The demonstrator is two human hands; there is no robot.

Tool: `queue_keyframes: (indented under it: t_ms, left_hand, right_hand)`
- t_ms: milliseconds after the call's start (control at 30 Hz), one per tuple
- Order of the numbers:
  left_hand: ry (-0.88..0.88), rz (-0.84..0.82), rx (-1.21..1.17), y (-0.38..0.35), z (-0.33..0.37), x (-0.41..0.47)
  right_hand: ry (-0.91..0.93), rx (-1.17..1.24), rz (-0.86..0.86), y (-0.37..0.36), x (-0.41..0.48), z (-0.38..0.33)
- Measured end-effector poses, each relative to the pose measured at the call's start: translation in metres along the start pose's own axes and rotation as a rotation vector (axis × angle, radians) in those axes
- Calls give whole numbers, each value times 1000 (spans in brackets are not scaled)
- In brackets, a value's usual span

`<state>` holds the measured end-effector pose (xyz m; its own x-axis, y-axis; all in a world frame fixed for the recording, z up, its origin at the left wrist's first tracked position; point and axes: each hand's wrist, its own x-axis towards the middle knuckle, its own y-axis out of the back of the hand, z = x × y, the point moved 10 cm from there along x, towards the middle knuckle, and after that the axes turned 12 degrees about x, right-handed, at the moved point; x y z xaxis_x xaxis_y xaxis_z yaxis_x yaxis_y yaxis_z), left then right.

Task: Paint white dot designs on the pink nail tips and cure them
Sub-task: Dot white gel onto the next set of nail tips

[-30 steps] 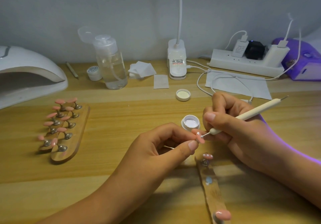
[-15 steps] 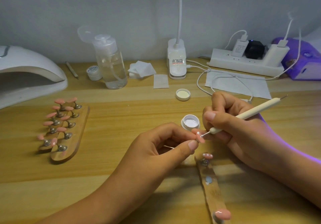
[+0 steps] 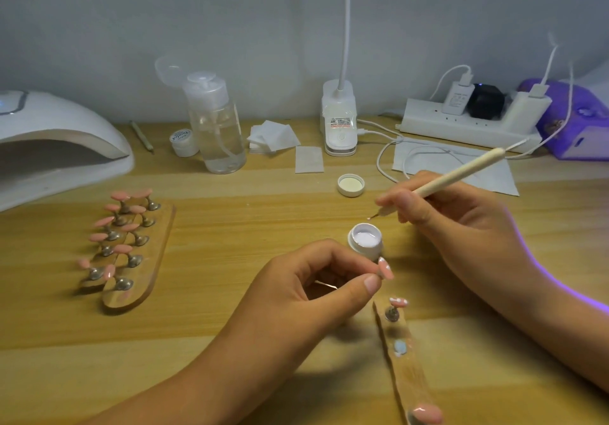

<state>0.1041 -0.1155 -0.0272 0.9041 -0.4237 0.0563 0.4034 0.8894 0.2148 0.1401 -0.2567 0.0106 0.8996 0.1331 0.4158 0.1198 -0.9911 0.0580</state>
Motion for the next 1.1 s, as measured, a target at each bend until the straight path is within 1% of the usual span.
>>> queue_keyframes:
  t_ms: [133, 200, 533, 767, 900, 1033, 1100]
  left_hand:
    - [-17, -7, 1, -1, 2, 0]
    - [-26, -12, 3, -1, 3, 0]
    - [-20, -5, 21, 1, -2, 1]
    - [-27, -16, 41, 0, -3, 0]
    - [-28, -1, 47, 1, -3, 1]
    - [-25, 11, 22, 2, -3, 1]
    - [-20, 16, 7, 2, -3, 1]
  right_hand:
    - [100, -215, -114, -16, -3, -3]
    - [141, -268, -151, -20, -4, -4]
    - [86, -308, -185, -23, -2, 6]
    - [84, -305, -184, -23, -2, 4]
    - [93, -198, -114, -18, -3, -3]
    - [82, 39, 7, -4, -4, -9]
    - [31, 176, 70, 3, -4, -5]
